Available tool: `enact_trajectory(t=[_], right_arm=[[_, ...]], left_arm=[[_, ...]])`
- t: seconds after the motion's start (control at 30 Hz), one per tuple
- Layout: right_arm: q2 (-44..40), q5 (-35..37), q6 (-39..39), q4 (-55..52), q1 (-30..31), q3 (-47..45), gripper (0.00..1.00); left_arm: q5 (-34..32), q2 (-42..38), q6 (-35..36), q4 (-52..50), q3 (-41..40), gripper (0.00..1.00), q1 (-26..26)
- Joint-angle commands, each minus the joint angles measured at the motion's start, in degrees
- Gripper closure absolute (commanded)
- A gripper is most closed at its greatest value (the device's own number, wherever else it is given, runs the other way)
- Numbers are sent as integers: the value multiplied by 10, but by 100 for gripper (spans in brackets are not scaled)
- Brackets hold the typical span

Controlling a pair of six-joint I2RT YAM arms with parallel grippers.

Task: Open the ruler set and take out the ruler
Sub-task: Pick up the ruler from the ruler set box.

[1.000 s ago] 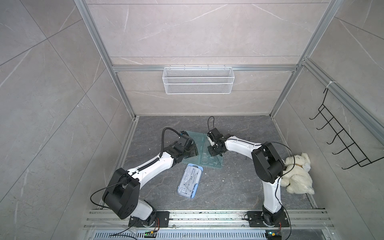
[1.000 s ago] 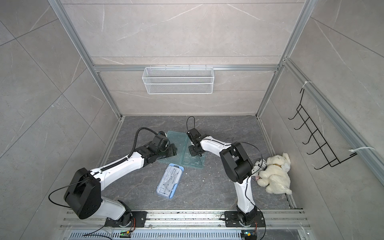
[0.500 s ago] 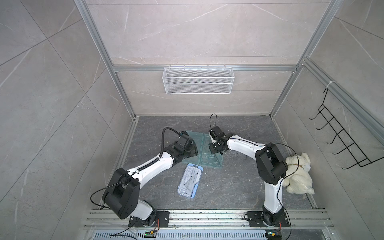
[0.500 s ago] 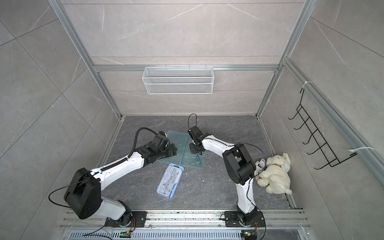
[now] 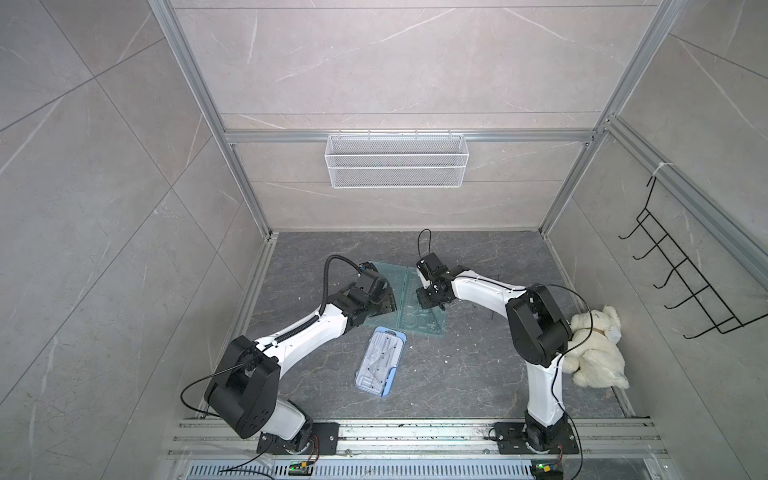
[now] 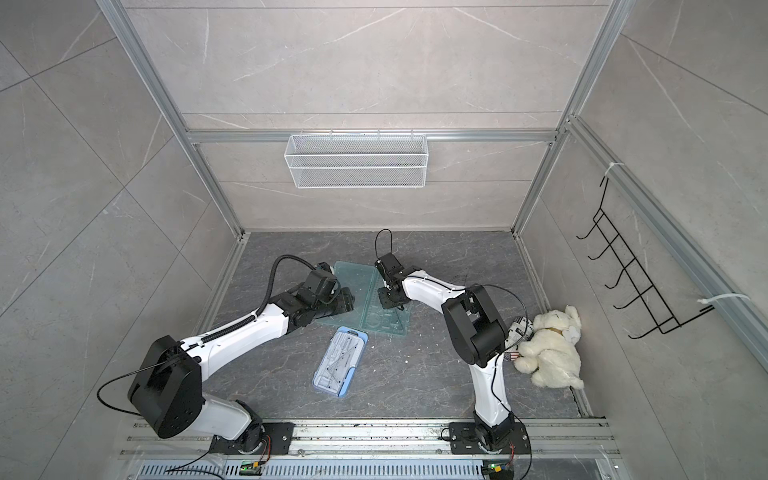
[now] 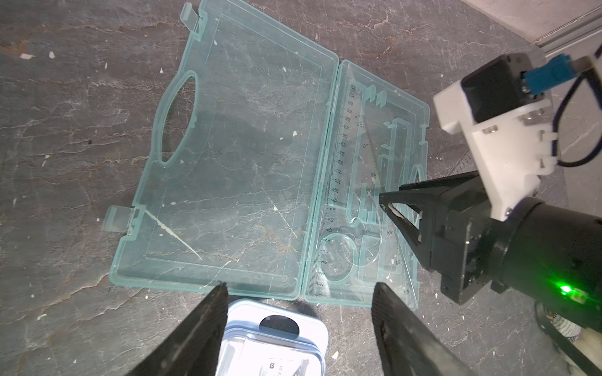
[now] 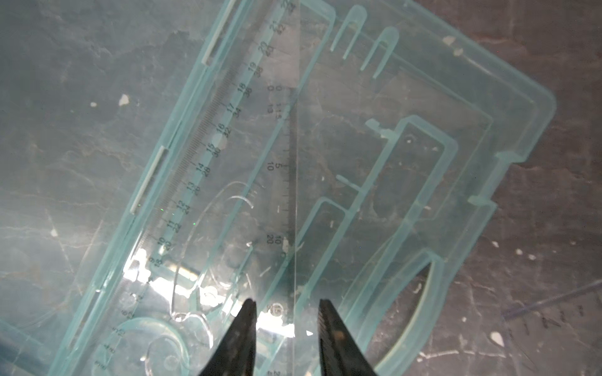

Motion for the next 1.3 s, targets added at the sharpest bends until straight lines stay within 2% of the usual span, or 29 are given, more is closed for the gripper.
enact_trajectory(t=[0.0,0.47,0.73,1.0,1.13,1.27], right_arm=[[21,-5,-9,-10,5,18,65],[63,17,-2,-20,10,44,63],[59,39,5,-27,10,36,64],[44,44,57,-35,10,26,59],[38,41,85,-25,11,18,59],[42,42,92,-26,11,19,64]], left_arm=[[-11,-3,13,-11,21,28,-2],[-12,-2,11,-14,20,28,-2],[-14,-5,11,-14,19,28,-2],[-15,-7,10,-14,15,28,-2],[-18,-12,10,-14,12,28,-2],[-18,-14,10,-16,12,28,-2]])
